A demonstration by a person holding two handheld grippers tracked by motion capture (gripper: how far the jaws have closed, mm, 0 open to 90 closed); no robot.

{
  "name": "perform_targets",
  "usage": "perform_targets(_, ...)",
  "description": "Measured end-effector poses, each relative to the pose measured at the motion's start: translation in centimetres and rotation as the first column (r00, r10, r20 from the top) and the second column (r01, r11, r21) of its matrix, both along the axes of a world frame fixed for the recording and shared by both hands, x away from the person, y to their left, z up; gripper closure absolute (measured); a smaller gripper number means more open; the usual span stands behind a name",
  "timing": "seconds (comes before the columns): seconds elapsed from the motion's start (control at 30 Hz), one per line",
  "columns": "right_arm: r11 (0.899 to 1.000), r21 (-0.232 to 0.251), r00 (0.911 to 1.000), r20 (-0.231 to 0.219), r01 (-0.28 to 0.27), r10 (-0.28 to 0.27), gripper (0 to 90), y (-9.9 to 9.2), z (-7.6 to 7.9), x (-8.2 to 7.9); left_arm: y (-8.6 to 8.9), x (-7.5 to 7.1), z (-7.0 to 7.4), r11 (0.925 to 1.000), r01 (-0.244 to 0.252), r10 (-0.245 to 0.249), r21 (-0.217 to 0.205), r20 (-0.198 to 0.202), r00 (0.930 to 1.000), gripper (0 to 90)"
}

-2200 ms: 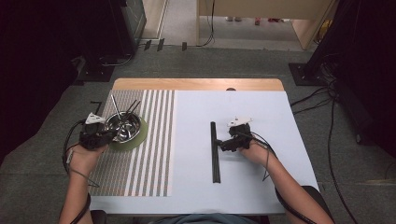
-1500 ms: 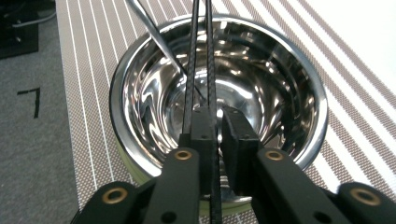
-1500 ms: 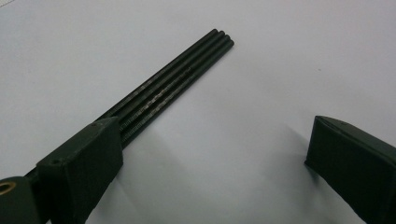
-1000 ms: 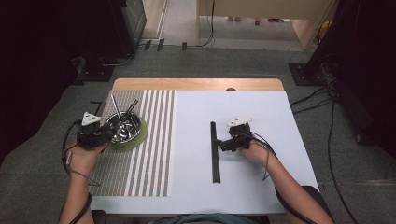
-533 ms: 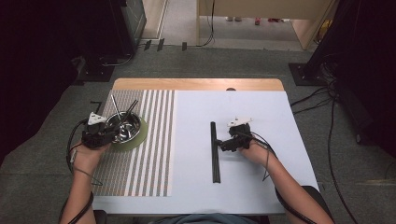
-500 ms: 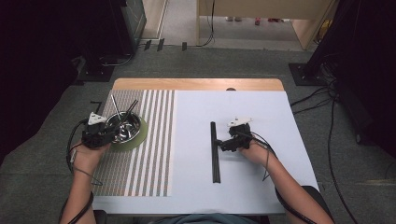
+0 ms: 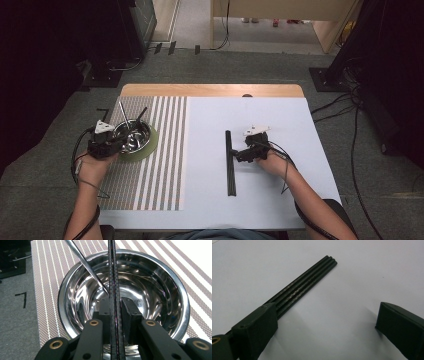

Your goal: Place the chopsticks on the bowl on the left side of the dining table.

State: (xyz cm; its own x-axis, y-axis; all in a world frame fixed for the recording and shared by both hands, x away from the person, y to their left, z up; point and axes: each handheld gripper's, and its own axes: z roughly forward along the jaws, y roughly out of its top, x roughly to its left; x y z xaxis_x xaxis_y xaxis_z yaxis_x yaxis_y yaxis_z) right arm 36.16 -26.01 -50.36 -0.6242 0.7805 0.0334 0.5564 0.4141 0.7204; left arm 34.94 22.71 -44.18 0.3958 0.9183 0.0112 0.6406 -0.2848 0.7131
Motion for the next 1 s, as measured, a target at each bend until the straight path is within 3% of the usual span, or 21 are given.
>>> perform_targets(1.0, 1.000, 0.000, 1.0000, 0.000, 0.000, 0.000, 3.3, 0.00, 0.00, 0.00, -0.42, 0.14, 0.04, 0.9988, 0.050, -0.050, 0.001, -0.002, 0.9988, 80.8)
